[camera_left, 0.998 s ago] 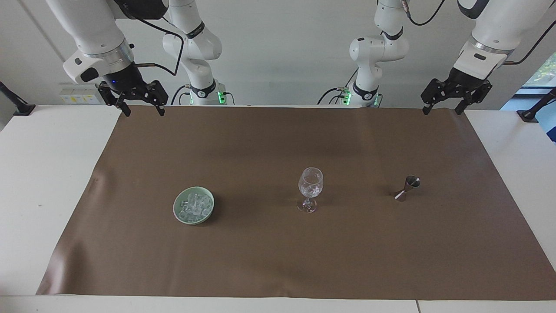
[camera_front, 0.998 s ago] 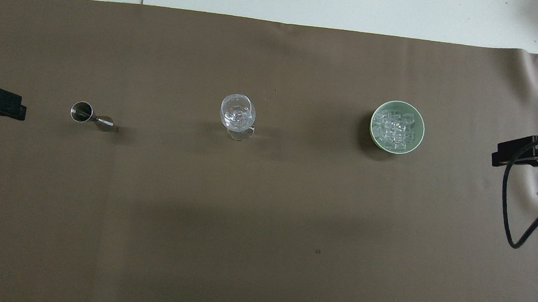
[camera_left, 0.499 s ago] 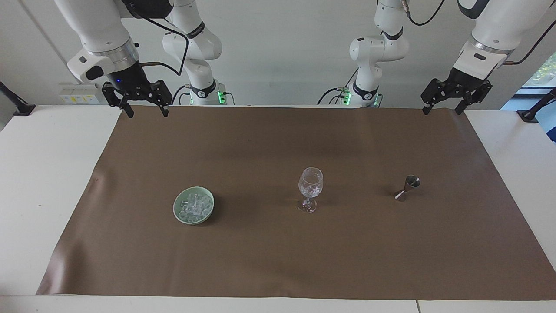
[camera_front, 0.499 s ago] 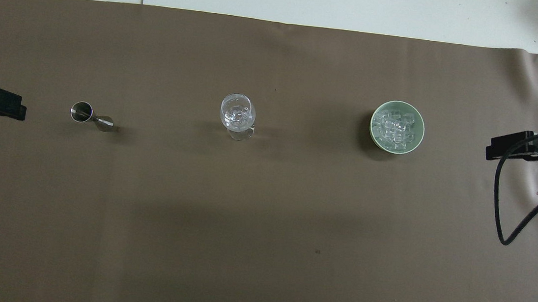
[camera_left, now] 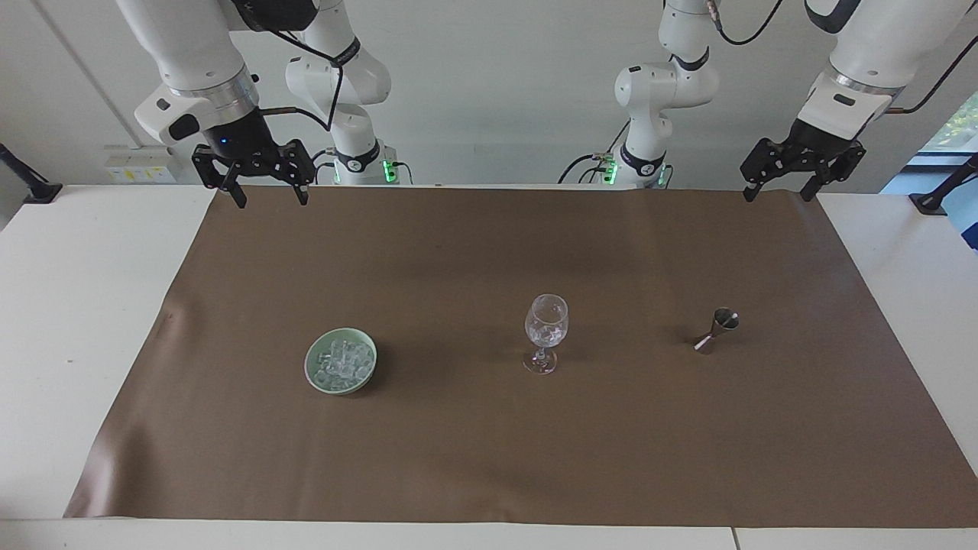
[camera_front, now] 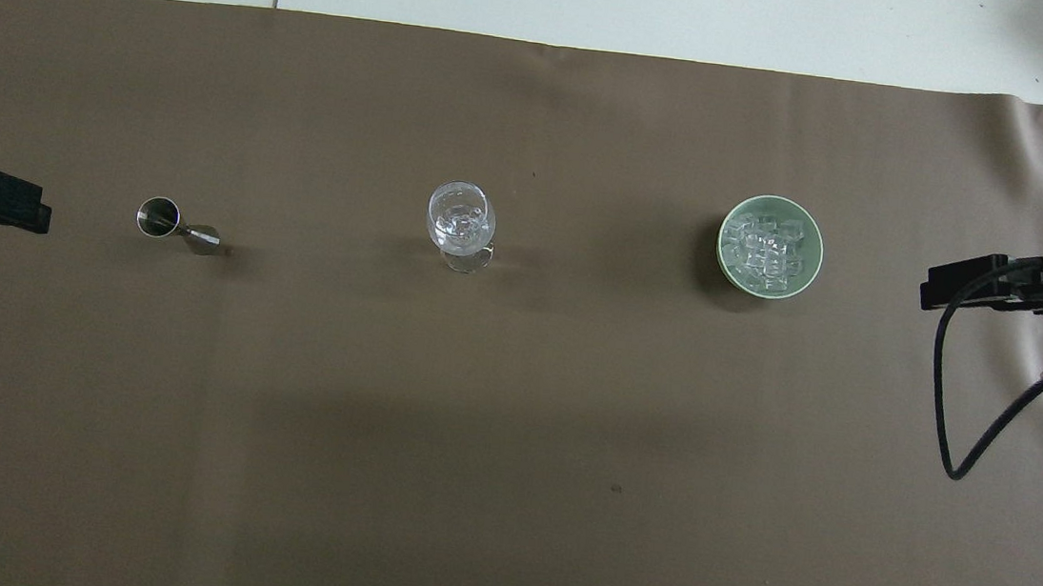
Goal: Pour wine and add ice with both arms
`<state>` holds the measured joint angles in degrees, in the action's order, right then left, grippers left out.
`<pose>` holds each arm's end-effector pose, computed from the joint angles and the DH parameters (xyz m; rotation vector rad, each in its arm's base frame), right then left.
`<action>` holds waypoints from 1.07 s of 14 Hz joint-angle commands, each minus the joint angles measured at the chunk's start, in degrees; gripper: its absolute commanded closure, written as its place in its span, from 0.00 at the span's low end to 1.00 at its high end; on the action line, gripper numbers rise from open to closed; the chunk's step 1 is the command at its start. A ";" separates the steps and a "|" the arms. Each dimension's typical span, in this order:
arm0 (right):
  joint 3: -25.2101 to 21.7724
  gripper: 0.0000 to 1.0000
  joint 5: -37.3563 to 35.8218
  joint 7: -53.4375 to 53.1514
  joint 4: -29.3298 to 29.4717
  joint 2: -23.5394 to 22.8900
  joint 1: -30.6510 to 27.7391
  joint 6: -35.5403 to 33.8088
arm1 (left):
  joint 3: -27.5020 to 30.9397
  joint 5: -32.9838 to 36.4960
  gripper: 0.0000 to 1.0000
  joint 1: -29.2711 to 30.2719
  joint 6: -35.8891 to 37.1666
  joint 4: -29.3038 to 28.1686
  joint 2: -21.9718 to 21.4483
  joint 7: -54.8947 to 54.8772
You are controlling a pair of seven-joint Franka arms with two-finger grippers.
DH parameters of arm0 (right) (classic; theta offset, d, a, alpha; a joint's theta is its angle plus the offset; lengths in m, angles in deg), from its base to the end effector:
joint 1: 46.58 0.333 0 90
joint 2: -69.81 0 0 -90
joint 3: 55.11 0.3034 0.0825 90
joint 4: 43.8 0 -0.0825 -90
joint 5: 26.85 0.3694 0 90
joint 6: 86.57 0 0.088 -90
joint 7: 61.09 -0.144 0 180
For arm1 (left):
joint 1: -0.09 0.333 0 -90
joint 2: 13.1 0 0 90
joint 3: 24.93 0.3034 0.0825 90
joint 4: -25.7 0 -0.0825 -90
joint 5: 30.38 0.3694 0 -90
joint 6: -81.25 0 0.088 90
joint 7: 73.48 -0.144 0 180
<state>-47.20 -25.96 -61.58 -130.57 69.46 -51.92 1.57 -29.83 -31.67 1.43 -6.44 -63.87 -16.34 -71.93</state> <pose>0.5390 0.0263 0.5945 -3.1241 -0.0577 -0.0272 0.5187 -0.0368 0.6046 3.1222 -0.0565 0.0355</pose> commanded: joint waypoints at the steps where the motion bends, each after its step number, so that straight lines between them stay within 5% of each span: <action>1: -2.37 0.00 -0.09 0.58 -1.11 1.14 1.64 0.11 | -0.46 -0.55 0.00 0.86 0.68 -0.61 -0.89 -0.15; 15: -5.36 0.00 0.17 0.41 -1.03 1.23 2.62 -0.51 | -0.46 -0.55 0.00 0.86 0.68 -0.61 -0.89 -0.15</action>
<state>-51.95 -25.96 -61.57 -130.60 69.50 -49.84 1.31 -29.83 -31.67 1.43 -6.44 -63.87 -16.34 -71.93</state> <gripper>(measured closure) 0.000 0.000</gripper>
